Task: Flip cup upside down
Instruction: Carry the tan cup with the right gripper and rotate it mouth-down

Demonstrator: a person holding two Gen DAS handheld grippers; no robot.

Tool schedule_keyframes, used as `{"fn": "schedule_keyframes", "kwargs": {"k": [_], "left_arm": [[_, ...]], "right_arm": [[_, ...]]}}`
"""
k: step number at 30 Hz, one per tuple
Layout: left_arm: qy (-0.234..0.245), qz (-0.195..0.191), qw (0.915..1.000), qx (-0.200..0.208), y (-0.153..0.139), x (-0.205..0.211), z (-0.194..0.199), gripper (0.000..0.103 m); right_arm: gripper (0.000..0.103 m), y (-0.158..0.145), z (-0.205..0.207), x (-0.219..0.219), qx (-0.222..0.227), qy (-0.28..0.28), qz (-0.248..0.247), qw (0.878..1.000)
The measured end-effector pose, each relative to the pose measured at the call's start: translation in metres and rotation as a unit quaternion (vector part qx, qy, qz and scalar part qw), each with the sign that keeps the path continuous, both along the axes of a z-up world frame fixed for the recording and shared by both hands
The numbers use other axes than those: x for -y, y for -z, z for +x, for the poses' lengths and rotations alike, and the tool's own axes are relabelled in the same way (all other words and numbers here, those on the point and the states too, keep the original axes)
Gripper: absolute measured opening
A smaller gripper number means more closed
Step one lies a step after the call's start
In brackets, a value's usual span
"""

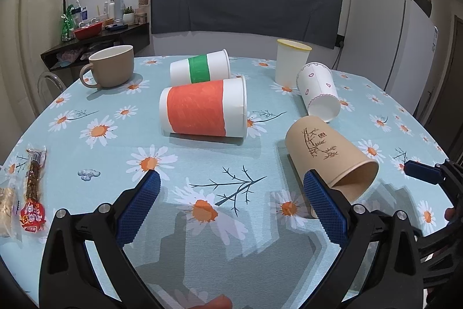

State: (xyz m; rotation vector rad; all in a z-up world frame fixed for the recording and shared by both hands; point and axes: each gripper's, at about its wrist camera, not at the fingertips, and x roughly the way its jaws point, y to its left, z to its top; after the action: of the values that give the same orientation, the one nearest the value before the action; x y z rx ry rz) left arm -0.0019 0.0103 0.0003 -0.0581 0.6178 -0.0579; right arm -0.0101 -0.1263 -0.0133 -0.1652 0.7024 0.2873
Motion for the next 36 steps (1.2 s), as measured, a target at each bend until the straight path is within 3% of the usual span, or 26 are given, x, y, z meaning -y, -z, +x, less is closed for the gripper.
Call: {"fn": "schedule_keyframes", "kwargs": {"k": [5, 11, 15, 17, 20, 25, 30, 36], "left_arm": [[0.003, 0.006, 1.0, 0.0, 0.0, 0.001, 0.0, 0.097], [0.0, -0.008, 0.9999, -0.015, 0.002, -0.003, 0.004, 0.097], [-0.01, -0.015, 0.9998, -0.002, -0.002, -0.007, 0.0, 0.097], [-0.015, -0.036, 0.9992, 0.001, -0.004, -0.013, -0.001, 0.097], [-0.014, -0.071, 0.9962, -0.049, -0.003, -0.018, 0.008, 0.097], [-0.026, -0.096, 0.9931, -0.062, -0.02, -0.018, 0.016, 0.097], [-0.008, -0.062, 0.994, -0.09, -0.043, 0.008, 0.027, 0.097], [0.019, -0.076, 0.9824, -0.17, -0.05, 0.032, 0.055, 0.097]], "right_arm": [[0.091, -0.002, -0.002, 0.024, 0.005, 0.024, -0.015, 1.0], [0.093, -0.001, 0.007, 0.052, 0.003, 0.017, 0.014, 1.0], [0.093, 0.004, 0.019, 0.063, -0.006, 0.008, 0.033, 0.999], [0.093, 0.006, 0.026, 0.067, -0.013, 0.014, 0.038, 0.999], [0.093, 0.007, 0.032, 0.069, -0.019, 0.007, 0.041, 0.999], [0.093, 0.009, 0.037, 0.07, -0.032, -0.024, 0.04, 0.998], [0.093, 0.016, 0.042, 0.071, -0.043, -0.044, 0.029, 0.998], [0.093, 0.021, 0.047, 0.07, -0.053, -0.066, 0.031, 0.996]]}}
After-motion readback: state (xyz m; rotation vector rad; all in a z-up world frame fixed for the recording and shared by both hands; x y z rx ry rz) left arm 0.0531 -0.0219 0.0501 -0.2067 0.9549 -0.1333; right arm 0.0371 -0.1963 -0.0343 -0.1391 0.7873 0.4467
